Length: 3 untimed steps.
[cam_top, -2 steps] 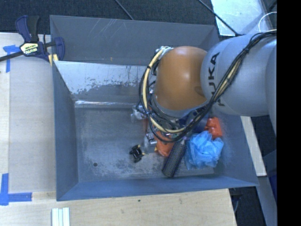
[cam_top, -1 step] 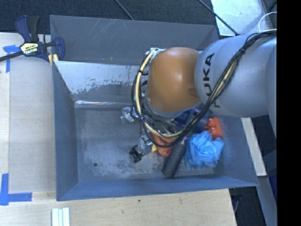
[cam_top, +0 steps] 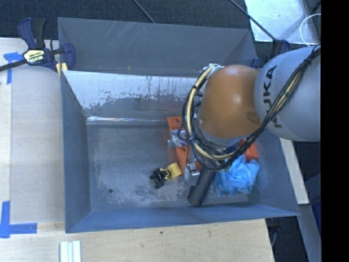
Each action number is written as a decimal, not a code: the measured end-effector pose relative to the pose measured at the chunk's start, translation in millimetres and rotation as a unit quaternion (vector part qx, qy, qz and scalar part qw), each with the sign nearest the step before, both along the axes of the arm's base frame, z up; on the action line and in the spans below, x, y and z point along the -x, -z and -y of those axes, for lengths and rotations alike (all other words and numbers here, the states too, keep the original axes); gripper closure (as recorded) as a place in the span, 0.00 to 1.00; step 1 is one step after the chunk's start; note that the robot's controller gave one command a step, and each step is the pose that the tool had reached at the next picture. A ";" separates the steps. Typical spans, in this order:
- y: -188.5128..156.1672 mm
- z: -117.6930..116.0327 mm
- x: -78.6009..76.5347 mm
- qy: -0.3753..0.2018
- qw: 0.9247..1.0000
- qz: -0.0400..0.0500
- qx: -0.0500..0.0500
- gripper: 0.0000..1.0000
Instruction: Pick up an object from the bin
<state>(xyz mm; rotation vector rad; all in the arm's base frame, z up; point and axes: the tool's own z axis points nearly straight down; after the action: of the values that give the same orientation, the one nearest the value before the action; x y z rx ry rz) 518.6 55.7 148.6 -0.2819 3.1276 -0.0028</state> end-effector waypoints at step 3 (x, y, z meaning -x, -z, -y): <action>57.3 16.3 -55.2 -0.157 0.987 0.008 -0.004 1.00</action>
Offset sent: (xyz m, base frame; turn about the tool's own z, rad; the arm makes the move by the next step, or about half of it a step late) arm 0.0000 0.0000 0.0000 0.0000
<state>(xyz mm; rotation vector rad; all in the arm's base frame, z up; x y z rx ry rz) 573.7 39.4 91.3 -0.7667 3.0281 0.0065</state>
